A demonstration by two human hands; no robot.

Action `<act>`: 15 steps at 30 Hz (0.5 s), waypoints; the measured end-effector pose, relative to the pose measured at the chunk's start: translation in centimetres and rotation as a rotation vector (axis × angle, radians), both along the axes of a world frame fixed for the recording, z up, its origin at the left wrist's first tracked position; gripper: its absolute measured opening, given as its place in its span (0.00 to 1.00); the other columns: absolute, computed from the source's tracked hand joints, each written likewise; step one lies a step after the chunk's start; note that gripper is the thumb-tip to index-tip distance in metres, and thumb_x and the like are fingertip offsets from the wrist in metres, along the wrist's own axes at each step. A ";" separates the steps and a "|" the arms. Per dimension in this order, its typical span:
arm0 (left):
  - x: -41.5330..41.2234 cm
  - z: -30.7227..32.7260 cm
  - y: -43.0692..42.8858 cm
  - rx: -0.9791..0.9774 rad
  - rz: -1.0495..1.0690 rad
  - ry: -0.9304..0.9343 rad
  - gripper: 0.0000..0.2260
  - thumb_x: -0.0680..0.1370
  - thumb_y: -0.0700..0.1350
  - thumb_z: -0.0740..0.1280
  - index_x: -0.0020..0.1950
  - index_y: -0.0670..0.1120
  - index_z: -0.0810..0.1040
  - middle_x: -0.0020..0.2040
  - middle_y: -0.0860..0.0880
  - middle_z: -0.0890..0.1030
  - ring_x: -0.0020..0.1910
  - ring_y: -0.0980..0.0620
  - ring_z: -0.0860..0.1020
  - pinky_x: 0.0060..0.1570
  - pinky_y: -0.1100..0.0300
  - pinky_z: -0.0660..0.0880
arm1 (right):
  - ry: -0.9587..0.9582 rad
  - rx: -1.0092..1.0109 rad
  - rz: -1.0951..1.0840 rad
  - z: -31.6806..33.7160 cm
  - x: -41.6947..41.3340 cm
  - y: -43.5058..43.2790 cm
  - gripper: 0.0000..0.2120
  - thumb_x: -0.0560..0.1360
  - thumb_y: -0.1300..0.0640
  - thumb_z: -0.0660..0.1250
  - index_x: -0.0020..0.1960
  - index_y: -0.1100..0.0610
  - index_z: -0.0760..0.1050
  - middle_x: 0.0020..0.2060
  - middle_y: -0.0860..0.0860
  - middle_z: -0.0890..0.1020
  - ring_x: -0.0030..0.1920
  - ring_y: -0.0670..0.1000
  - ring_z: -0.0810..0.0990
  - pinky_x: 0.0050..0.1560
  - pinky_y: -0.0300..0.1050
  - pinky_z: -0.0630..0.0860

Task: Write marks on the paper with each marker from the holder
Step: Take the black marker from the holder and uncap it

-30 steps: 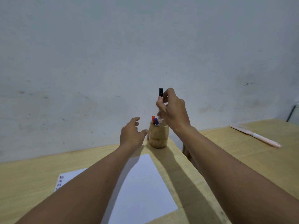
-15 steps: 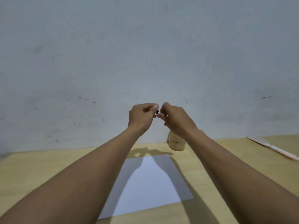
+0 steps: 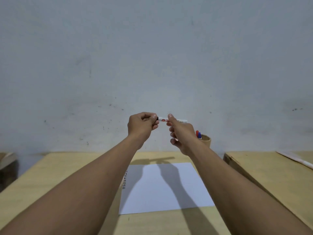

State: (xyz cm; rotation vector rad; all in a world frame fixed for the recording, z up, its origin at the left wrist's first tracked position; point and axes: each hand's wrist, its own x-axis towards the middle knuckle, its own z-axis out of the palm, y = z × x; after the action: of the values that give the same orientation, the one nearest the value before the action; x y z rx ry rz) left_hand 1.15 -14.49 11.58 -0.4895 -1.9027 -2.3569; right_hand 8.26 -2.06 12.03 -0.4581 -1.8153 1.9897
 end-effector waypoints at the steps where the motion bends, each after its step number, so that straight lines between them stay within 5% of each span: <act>1: 0.1 -0.1 -0.6 0.004 0.000 -0.003 0.03 0.78 0.38 0.70 0.46 0.40 0.84 0.41 0.42 0.86 0.42 0.50 0.86 0.50 0.57 0.83 | 0.016 -0.118 0.054 -0.1 -0.3 -0.8 0.16 0.78 0.44 0.71 0.50 0.58 0.81 0.31 0.48 0.75 0.28 0.46 0.70 0.25 0.38 0.68; 5: 0.1 -0.2 -2.7 -0.069 0.016 0.043 0.05 0.79 0.39 0.70 0.45 0.40 0.84 0.39 0.43 0.85 0.39 0.51 0.85 0.48 0.56 0.84 | 0.093 -0.374 0.145 -0.4 -1.5 -3.8 0.10 0.81 0.53 0.70 0.44 0.58 0.78 0.28 0.48 0.75 0.25 0.44 0.70 0.24 0.34 0.69; 15: -2.3 -1.1 -8.0 -0.192 0.080 -0.023 0.13 0.80 0.44 0.69 0.46 0.33 0.83 0.36 0.41 0.81 0.31 0.48 0.77 0.48 0.50 0.84 | 0.238 -0.324 0.099 -2.0 -3.4 -7.9 0.07 0.80 0.62 0.66 0.43 0.62 0.78 0.30 0.53 0.77 0.28 0.47 0.75 0.30 0.35 0.77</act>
State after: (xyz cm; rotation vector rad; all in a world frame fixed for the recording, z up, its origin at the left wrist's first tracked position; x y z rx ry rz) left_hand -1.15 -22.52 10.45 -0.3932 -2.1278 -2.1522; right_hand 4.86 -9.97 10.08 -0.2141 -1.4032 2.3075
